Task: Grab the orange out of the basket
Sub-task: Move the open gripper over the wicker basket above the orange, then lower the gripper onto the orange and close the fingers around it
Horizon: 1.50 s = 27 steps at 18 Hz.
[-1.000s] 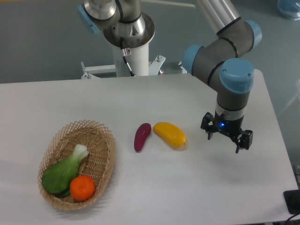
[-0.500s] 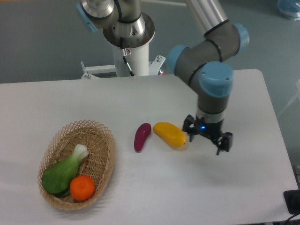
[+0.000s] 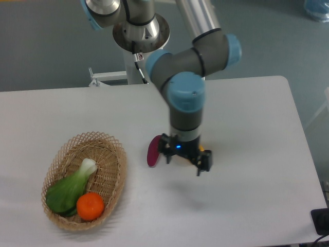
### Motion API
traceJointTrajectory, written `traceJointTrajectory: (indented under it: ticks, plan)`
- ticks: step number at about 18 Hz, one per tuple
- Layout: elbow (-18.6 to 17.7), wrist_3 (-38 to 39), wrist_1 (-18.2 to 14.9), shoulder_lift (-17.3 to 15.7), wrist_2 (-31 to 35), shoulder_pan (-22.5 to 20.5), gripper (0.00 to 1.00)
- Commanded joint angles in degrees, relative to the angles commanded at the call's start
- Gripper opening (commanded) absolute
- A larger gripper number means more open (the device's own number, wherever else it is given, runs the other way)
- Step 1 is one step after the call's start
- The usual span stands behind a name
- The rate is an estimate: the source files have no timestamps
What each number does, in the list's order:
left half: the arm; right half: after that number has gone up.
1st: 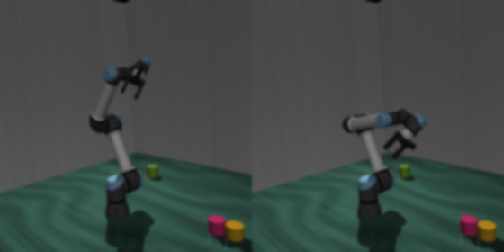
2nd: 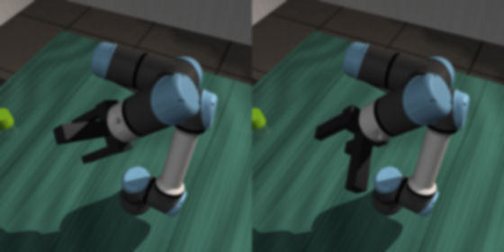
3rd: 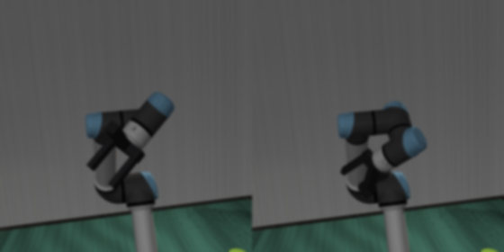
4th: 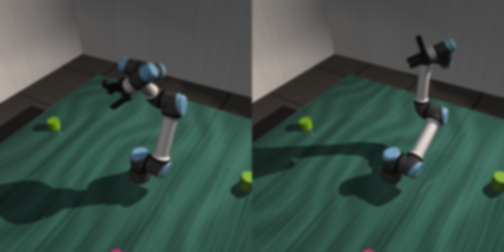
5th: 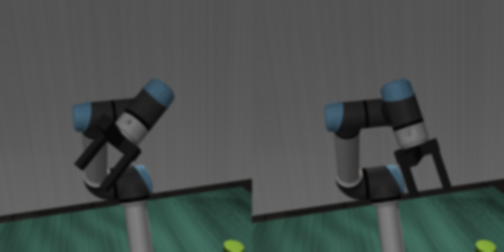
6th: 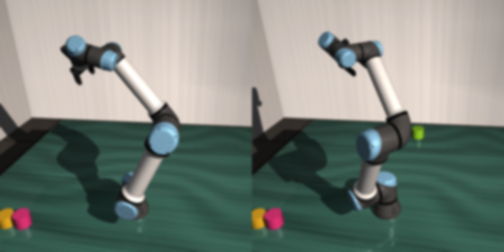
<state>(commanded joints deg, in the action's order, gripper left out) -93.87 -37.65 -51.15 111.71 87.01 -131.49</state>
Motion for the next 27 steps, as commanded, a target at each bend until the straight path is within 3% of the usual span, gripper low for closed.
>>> traceJointTrajectory:
  ticks: [7, 15, 18, 27]
  plan:
    - [0.7, 12.4, 0.18, 1.32, -1.85, 6.33, 1.0]
    - [7.47, 31.48, 0.09, 7.46, -4.04, 13.89, 1.0]
    - [7.65, 33.08, 0.0, 9.58, -3.61, 16.27, 1.0]
    - [7.82, 34.58, 0.0, 12.04, -3.34, 16.53, 1.0]
